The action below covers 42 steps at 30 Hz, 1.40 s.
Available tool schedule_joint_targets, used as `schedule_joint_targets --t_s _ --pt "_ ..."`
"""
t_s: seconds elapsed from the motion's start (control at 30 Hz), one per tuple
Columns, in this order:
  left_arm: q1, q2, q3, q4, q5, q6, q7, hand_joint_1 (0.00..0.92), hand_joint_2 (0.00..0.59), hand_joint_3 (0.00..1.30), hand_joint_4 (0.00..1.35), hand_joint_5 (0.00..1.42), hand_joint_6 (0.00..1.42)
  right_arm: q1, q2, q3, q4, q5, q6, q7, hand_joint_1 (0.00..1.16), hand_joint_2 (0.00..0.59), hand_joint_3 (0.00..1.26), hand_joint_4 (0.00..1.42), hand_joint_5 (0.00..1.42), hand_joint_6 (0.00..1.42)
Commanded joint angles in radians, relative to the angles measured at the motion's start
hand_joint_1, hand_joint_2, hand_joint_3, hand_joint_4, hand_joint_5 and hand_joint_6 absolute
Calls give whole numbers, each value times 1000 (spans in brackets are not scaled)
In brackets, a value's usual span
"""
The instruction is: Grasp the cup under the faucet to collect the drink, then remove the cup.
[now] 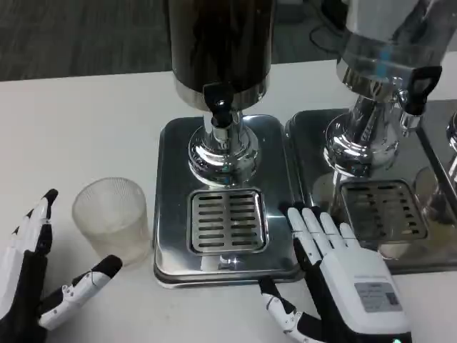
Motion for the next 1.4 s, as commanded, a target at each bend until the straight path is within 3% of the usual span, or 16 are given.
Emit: schedule_joint_targets --t_s 0.03,0.13,0.2,0.3,0.47,1.07,1.17,1.4 --pt "-32 6 -25 19 32 27 26 187 24 0 0 0 0 0 -5 3 -1 2 0 4 247 382 0 0 0 0" --pt "-65 -11 -38 35 44 56 44 198 27 0 0 34 0 8 -1 3 -4 4 -9 -24 223 373 0 0 0 0" --pt "-79 -17 -49 40 61 80 73 200 27 0 0 80 0 13 5 -1 -5 12 -3 -18 153 361 0 0 0 0" --pt "-103 -38 -62 53 62 109 91 186 25 0 0 119 45 17 4 -1 -12 4 4 -12 142 358 0 0 0 0" --pt "-153 -55 -80 127 28 88 82 183 25 0 0 163 94 18 5 -1 -17 -1 8 -9 136 362 0 0 0 0" --pt "-274 -45 -165 280 49 43 157 194 29 0 29 285 194 33 13 -13 -29 2 23 -8 133 380 0 0 0 0" --pt "-283 -43 -174 304 43 15 180 237 49 61 141 387 322 37 12 -12 -33 -1 27 -8 133 381 0 0 0 0" --pt "-298 -27 -201 352 83 -35 291 358 109 369 527 796 928 40 15 -10 -43 -12 43 -5 134 385 0 0 0 1"
